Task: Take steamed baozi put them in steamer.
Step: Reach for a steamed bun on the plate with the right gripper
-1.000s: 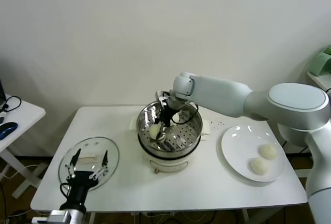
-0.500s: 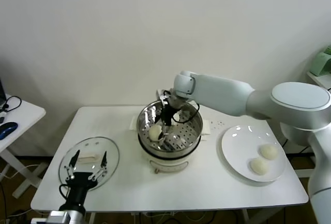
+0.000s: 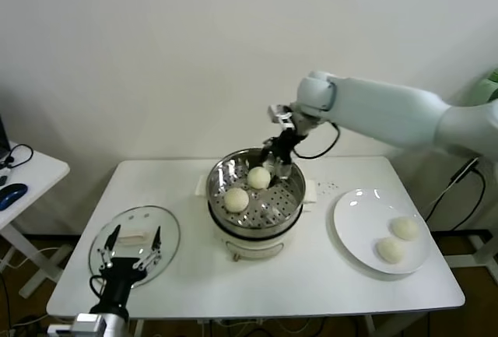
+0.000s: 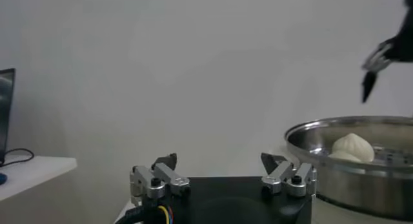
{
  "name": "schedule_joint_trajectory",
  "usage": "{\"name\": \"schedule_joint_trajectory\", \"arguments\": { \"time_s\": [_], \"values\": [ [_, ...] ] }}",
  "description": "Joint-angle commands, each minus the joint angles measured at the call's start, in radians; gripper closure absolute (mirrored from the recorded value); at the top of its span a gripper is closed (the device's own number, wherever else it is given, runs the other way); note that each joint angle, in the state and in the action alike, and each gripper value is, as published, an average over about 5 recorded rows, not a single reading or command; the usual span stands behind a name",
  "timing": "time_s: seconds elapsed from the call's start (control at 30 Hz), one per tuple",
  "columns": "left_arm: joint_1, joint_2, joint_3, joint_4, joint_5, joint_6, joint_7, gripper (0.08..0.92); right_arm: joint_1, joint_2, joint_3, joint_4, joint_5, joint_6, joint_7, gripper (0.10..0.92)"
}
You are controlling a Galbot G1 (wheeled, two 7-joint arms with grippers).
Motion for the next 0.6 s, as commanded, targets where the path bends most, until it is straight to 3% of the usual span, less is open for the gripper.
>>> {"name": "schedule_joint_trajectory", "arguments": {
  "time_s": [0.03,0.3,0.6],
  "values": [
    [-0.025,0.01,-0.015,0.001,-0.04,0.024,-0.009,0.177,0.069,-0.381,-0.005,0.163,-0.234,0.069,-0.096,0.203],
    [-0.016,0.022,-0.01,-0.009,-0.029,0.012,-0.003,0.177,-0.269,-0.566,0.244,0.102,-0.536,0.146,-0.116,0.203],
    [-0.026,0.021,0.003,-0.007,-0.009,0.019,0.001,0.177,-0.618,-0.625,0.491,0.102,-0.679,0.161,-0.111,0.203]
  ]
}}
